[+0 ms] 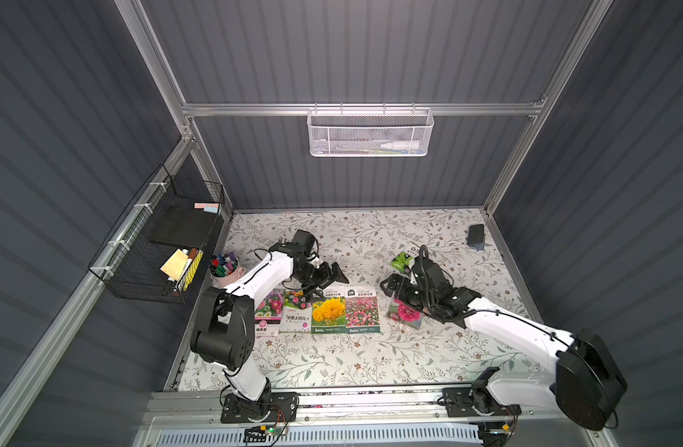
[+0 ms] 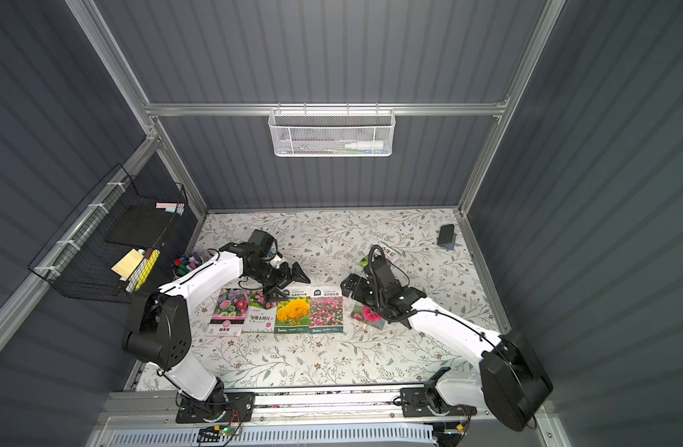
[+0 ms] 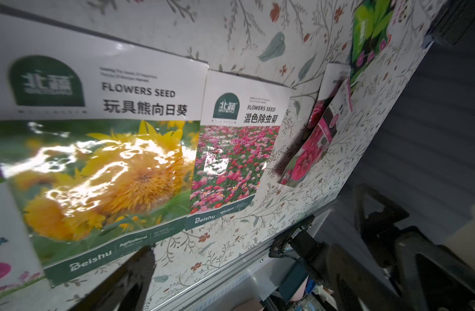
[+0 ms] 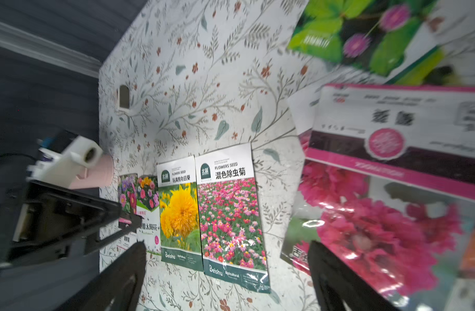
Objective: Arrange the seed packets in a row
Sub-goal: Pick up the seed packet from the center of the board.
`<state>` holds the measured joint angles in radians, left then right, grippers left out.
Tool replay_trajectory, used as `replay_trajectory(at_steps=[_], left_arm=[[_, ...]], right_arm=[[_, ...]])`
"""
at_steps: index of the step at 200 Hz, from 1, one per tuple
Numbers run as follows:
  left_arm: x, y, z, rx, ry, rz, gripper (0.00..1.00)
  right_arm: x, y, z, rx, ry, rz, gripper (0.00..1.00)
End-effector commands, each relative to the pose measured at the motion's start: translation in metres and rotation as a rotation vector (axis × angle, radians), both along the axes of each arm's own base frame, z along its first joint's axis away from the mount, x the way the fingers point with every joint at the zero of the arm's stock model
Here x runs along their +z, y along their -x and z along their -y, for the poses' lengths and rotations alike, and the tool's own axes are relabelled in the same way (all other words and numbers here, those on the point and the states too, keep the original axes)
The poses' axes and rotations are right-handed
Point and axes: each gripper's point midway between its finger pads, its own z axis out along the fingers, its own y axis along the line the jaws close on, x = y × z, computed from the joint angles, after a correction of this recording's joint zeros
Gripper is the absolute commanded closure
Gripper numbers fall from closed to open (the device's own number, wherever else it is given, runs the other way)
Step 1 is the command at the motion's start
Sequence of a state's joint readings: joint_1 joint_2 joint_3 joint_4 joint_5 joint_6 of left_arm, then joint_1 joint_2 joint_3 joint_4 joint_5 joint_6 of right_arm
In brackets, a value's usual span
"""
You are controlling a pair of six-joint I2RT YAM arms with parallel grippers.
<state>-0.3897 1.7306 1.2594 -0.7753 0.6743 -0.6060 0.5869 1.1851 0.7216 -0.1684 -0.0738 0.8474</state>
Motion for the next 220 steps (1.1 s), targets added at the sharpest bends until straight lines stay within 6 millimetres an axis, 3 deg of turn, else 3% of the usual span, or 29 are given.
replay_trajectory(at_steps=[1,19,60,117,181,201,220], left_arm=[[0.006,0.019,0.032,-0.164,0.013,0.009,0.00],[0.012,0.017,0.051,-0.221,0.018,0.026,0.00],[0.001,0.011,0.086,-0.266,0.056,0.032,0.01],[-0.038,0.007,0.134,-0.314,0.058,-0.010,0.01],[-0.067,0.004,0.162,-0.310,0.046,-0.052,0.01],[-0.069,0.002,0.167,-0.298,0.053,-0.058,0.07],[-0.065,0.000,0.169,-0.290,0.062,-0.055,0.20]], right_arm=[[-0.046,0.017,0.058,-0.104,0.069,-0.157,0.07],[-0.058,0.020,0.080,-0.142,0.030,-0.198,0.11],[-0.075,0.019,0.091,-0.156,-0.035,-0.247,0.17],[-0.108,0.020,0.076,-0.119,-0.155,-0.407,0.28],[-0.122,0.013,0.078,-0.133,-0.169,-0.432,0.34],[-0.125,0.012,0.077,-0.132,-0.181,-0.441,0.35],[-0.129,0.013,0.077,-0.134,-0.182,-0.451,0.36]])
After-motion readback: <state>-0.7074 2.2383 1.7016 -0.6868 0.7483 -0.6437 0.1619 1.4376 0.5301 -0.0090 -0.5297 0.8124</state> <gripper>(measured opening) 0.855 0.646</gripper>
